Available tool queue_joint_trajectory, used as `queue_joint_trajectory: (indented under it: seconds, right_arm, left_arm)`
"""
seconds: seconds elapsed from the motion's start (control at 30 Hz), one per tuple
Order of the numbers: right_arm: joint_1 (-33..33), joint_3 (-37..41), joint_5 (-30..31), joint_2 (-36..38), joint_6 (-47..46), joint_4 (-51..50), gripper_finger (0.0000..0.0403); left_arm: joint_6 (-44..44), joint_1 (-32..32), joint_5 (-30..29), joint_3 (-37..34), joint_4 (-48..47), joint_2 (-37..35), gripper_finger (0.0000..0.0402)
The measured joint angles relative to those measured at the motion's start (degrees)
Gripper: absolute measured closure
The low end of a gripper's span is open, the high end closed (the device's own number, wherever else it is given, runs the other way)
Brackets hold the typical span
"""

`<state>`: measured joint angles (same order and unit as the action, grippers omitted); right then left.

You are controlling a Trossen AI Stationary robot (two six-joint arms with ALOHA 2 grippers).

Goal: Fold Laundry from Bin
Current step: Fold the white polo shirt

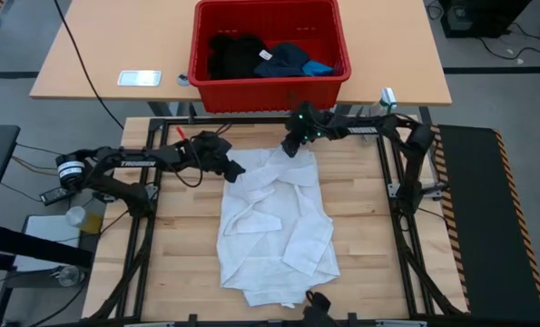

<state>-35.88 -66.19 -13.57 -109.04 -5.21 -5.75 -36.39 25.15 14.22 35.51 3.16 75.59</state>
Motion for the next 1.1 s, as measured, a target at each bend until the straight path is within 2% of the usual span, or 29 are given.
queue_joint_trajectory:
  seconds: [0.2, 0.37, 0.5, 0.7, 0.9, 1.1]
  right_arm:
    - [-1.74, -2.19, -8.69, -3.27, -1.93, -2.92, 0.022]
    - [-1.77, -2.21, -11.1, -4.23, -1.2, -4.3, 0.0226]
    - [-1.7, -2.2, -10.27, -4.32, -1.04, -3.03, 0.027]
    - [-1.68, -2.21, -10.33, -4.33, -1.18, 0.22, 0.0386]
    - [-1.02, -2.15, -10.0, -3.58, -0.52, -1.06, 0.0397]
    - [0.51, -2.28, -8.92, 2.97, 2.37, -4.87, 0.0399]
  left_arm:
    - [1.05, 0.0, 0.17, 0.0, 0.5, 0.0, 0.026]
    - [1.19, 0.17, 0.2, 0.0, 0.81, 0.0, 0.026]
    - [1.21, 0.2, 0.17, 0.0, 1.71, 0.0, 0.026]
    - [1.21, 0.17, 0.17, 0.0, 2.21, 0.0, 0.026]
    - [1.46, 0.17, 0.17, 0.0, 2.19, 0.0, 0.026]
    - [2.05, 0.17, 0.94, 0.0, 3.27, 0.0, 0.026]
